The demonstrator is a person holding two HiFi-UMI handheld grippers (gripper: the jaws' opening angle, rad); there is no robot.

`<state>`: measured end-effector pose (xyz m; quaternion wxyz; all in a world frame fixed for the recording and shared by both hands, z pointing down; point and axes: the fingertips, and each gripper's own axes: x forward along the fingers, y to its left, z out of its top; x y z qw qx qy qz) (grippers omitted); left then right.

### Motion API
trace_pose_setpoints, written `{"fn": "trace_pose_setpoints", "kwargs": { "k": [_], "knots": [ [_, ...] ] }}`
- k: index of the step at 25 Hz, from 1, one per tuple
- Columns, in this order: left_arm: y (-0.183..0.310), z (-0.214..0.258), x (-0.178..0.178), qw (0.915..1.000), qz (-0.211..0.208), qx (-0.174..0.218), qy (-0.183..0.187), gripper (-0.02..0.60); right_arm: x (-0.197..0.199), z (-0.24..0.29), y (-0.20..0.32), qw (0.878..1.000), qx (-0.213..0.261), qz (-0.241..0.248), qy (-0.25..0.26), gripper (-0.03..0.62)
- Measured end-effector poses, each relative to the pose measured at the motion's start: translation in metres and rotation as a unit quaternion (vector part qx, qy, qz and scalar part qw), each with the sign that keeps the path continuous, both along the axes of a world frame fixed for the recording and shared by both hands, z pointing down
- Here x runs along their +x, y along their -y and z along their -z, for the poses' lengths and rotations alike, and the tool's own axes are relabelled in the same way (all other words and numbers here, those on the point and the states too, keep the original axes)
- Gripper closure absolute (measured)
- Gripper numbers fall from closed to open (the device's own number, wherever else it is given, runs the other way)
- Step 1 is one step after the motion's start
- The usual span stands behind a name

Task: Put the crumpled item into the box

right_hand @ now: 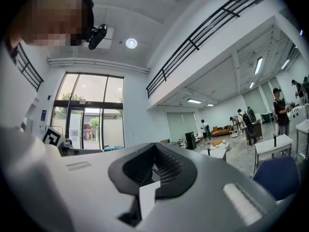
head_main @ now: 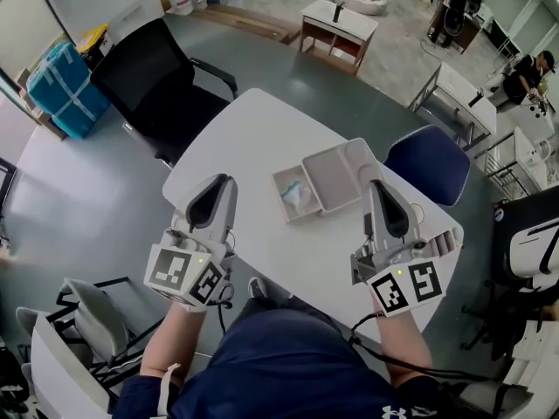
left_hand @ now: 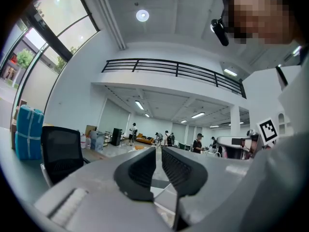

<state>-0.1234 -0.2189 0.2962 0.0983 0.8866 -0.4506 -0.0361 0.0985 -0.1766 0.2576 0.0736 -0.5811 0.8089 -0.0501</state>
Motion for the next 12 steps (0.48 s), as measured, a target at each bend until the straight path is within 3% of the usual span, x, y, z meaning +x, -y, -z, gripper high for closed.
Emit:
{"fn": "trace_pose_setpoints", "kwargs": {
  "k": [6,12],
  "knots": [
    [-0.016,0.030,0.014,0.9988,-0.018,0.045,0.000,0.538,-0.007,0.011,-0.012,0.999,0.034,-0.018,-0.037,0.591],
    [-0.024,0.022,0.027,0.9987,-0.037,0.034,-0.007,0.538,-0.007,0.012,-0.018,0.995,0.054,-0.037,-0.077,0.592]
  ]
}}
